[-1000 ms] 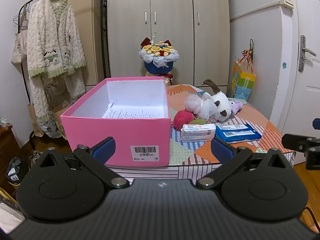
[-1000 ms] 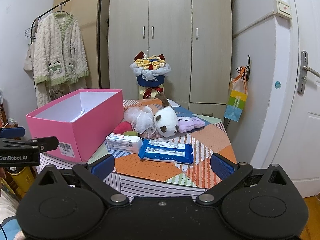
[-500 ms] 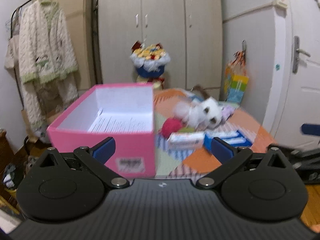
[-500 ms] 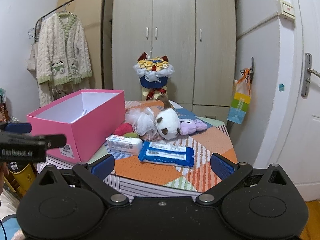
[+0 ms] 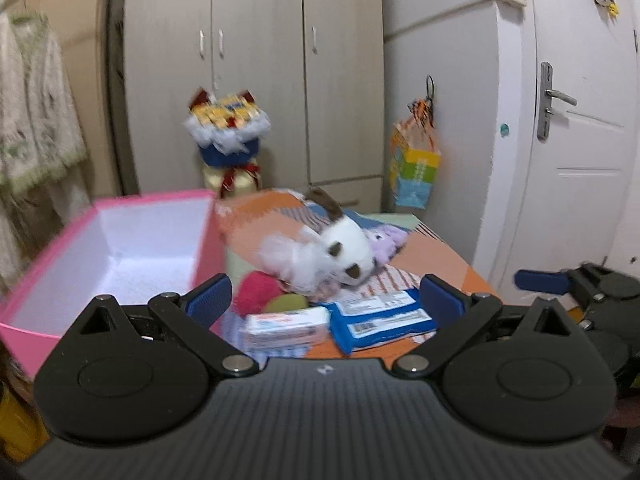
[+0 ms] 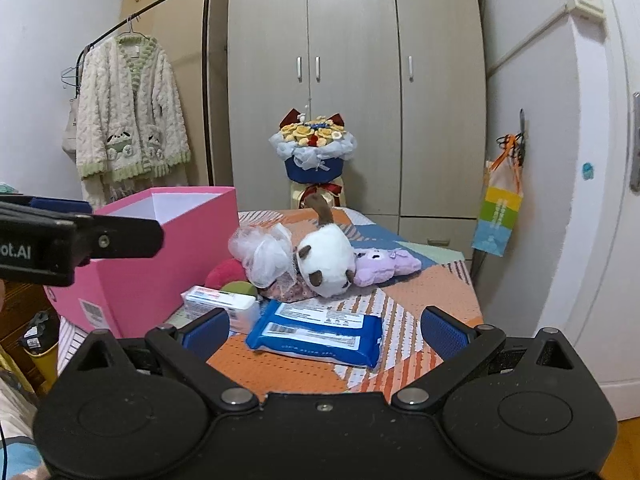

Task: Organize soft objects
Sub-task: 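Reach the left gripper to the blue wet-wipe pack and close on it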

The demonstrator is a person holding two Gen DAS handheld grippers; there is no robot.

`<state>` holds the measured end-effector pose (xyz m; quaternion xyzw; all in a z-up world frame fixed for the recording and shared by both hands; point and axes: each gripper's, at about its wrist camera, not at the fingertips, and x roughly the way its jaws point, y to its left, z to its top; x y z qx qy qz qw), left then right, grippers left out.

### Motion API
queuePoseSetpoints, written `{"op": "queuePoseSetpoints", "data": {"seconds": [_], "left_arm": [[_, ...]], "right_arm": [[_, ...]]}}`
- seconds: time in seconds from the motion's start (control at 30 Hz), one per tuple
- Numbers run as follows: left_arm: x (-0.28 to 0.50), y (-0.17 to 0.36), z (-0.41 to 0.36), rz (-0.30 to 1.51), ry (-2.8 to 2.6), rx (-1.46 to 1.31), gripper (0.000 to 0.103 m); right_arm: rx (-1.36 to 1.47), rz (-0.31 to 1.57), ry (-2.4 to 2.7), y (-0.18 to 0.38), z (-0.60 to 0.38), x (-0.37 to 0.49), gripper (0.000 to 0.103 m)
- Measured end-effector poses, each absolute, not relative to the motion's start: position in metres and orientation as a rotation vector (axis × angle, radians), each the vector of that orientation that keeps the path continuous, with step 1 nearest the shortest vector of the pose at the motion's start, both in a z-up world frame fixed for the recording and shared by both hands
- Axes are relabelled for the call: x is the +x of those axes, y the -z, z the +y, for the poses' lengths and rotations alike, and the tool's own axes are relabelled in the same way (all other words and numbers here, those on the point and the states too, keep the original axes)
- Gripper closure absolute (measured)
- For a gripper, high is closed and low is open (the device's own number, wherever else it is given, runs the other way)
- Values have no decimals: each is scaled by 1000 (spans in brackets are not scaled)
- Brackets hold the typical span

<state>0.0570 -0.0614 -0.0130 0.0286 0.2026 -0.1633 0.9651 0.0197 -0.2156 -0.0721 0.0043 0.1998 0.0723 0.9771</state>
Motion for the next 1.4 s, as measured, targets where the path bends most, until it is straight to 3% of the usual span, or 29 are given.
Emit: {"op": "queuePoseSetpoints", "data": {"seconds": [0.07, 0.37, 0.5, 1.0, 1.17, 1.4], "left_arm": [[74, 25, -65, 457, 358, 26, 4], [134, 75, -85, 696, 458, -63, 34], [153, 93, -85, 784, 468, -126, 36], [184, 109, -93, 799, 464, -192, 36], [184, 109, -98, 789, 459, -153, 48], [184, 108, -102, 796, 459, -136, 52]], "right_arm": [[-8, 425, -175, 82, -220, 32, 0], [-68, 544, -276, 123, -230, 90, 0], [-77, 567, -333, 130, -234, 104, 1], [-55, 594, -409, 147, -235, 133, 0], [-27, 577, -392, 149, -231, 132, 0], [8, 539, -357, 151, -229, 124, 18]]}}
